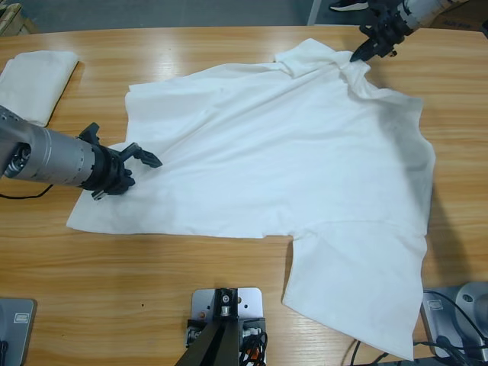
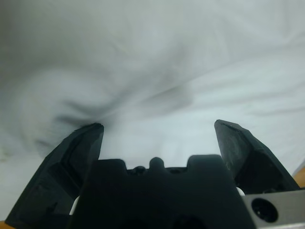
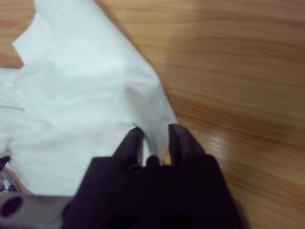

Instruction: Fold clothes

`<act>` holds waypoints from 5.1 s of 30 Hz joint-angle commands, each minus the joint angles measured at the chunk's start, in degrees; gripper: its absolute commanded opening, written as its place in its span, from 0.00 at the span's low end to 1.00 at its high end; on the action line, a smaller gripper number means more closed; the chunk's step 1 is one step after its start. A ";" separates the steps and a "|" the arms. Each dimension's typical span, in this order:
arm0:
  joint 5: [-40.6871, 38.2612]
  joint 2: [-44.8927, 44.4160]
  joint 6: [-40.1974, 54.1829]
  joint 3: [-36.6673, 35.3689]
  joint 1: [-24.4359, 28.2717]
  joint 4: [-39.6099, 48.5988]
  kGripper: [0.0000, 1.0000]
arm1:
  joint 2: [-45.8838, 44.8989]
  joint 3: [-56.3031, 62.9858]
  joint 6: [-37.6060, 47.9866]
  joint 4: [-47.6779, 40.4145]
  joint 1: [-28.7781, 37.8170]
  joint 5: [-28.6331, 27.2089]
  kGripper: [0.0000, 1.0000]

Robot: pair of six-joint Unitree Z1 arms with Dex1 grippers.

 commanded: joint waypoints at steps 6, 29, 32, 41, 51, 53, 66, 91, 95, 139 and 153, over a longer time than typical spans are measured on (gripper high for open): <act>5.42 -10.29 11.51 4.03 0.49 1.28 0.94 | -10.75 -21.08 -3.53 12.28 9.61 -4.60 1.00; -8.36 -18.64 67.07 -12.91 7.40 45.70 0.83 | -84.02 96.72 42.85 -18.28 36.38 -23.49 0.99; -9.57 -18.75 76.95 -13.69 7.45 47.67 0.82 | -92.53 104.87 57.22 -18.27 43.72 -24.39 0.97; -8.68 -14.55 103.74 -12.40 7.49 52.07 0.88 | -103.88 115.40 75.88 -24.07 52.37 -21.23 0.94; -6.60 -12.65 107.01 -11.77 7.47 51.98 0.89 | -86.94 116.49 100.67 -32.50 79.62 -36.66 0.94; -6.13 -11.96 107.47 -11.75 7.45 51.98 0.89 | -86.32 116.44 105.52 -31.66 81.76 -36.96 0.95; -3.21 -5.28 109.61 -11.67 6.58 51.36 0.97 | -75.13 117.46 134.93 -38.04 100.77 -37.21 0.93; -1.05 0.97 96.94 -3.90 14.35 38.37 0.85 | -72.63 123.28 145.58 -44.48 110.10 -38.17 0.90; -1.13 2.15 98.20 -3.63 14.01 38.06 0.86 | -72.72 123.52 145.58 -44.55 110.10 -38.40 0.90; 9.50 1.06 89.62 -1.75 0.60 35.52 0.00 | -74.65 126.51 144.61 -45.95 110.10 -40.12 0.80; 9.50 -1.54 89.19 -2.02 0.90 35.81 0.00 | -71.59 125.03 144.60 -44.70 110.10 -34.57 0.91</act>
